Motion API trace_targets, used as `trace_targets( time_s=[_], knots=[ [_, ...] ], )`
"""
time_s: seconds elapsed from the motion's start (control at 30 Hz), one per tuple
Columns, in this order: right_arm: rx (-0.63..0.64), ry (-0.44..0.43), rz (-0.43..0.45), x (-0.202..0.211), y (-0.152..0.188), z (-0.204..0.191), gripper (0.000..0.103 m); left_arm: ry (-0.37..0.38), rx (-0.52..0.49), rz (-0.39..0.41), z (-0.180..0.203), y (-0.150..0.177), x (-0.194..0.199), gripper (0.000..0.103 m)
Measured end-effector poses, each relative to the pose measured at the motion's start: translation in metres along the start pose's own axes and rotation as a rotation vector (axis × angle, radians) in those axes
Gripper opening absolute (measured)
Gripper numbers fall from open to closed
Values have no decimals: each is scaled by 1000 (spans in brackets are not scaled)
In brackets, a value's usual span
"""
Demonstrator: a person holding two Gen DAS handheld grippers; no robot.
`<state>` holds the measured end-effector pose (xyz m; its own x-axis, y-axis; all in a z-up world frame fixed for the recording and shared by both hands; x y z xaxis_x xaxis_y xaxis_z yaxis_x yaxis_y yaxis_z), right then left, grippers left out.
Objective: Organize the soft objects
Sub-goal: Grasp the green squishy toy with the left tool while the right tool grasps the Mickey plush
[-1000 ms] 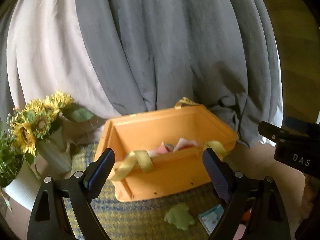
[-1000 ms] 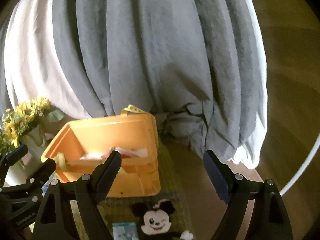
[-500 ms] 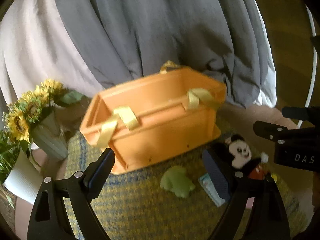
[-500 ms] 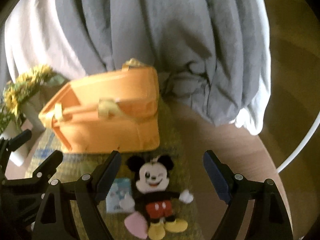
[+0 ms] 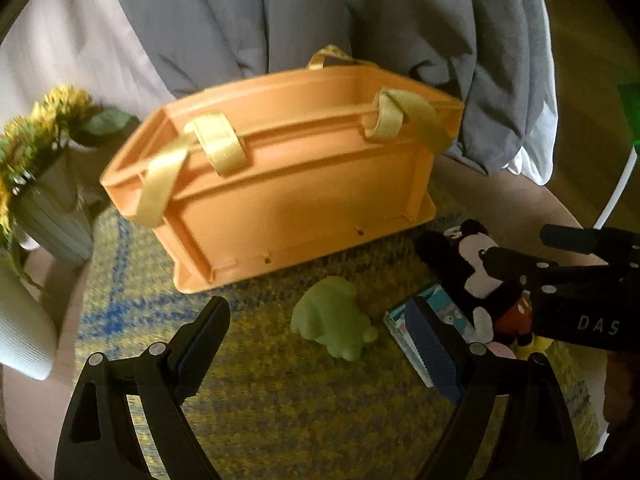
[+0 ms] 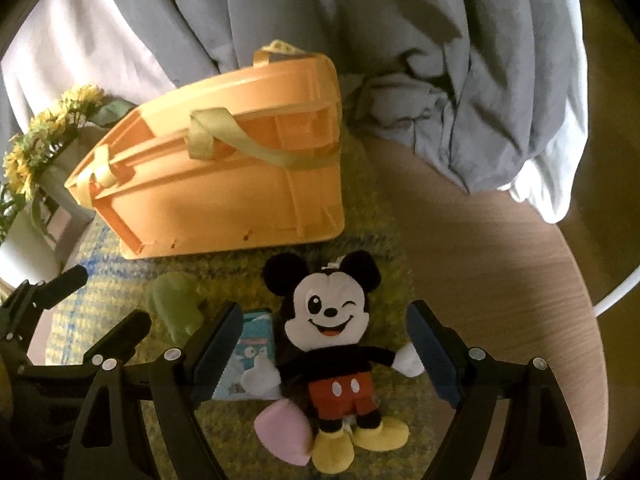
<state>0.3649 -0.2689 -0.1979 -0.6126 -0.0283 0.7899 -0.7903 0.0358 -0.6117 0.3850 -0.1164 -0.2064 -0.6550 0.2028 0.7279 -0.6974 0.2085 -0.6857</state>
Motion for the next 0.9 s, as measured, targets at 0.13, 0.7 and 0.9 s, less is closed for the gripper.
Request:
trace_targets(
  time_s=[0.13, 0.7, 0.9],
  knots=[
    [-15, -20, -44, -16, 4, 0, 83, 3, 20, -31, -1, 2, -18, 89],
    [-63, -73, -155, -63, 19, 0, 67, 53, 113, -147, 0, 15, -68, 51],
    [-54, -72, -142, -60, 19, 1, 61, 58, 99, -129, 5, 15, -64, 50]
  ],
)
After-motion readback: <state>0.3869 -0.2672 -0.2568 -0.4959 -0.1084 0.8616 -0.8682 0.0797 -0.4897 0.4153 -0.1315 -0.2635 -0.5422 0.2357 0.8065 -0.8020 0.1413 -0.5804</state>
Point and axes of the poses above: each gripper's, at about its wrist camera, not at the fingertips, and x roughly against the way its jaws point, z to its right, y to its underside, the point moved 10 cm from there along -x, roughly the way its jaws point, and after that the axes turned 5 degrees about x, right-handed, at the moved point
